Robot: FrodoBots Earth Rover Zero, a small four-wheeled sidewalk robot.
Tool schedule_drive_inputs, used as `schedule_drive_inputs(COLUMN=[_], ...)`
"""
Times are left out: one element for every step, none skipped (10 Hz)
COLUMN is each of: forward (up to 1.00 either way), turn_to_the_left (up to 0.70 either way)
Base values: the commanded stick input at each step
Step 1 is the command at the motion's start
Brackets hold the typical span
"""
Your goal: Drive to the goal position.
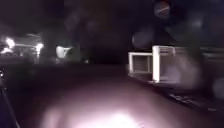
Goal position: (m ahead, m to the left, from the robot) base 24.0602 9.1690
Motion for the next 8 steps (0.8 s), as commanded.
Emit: schedule_drive_inputs(forward=[0.5,0.5,0.5,0.5,0.5,0.5,0.5,0.5], turn_to_the_left=[0.0,0.0,0.0,0.0,0.0,0.0,0.0,0.0])
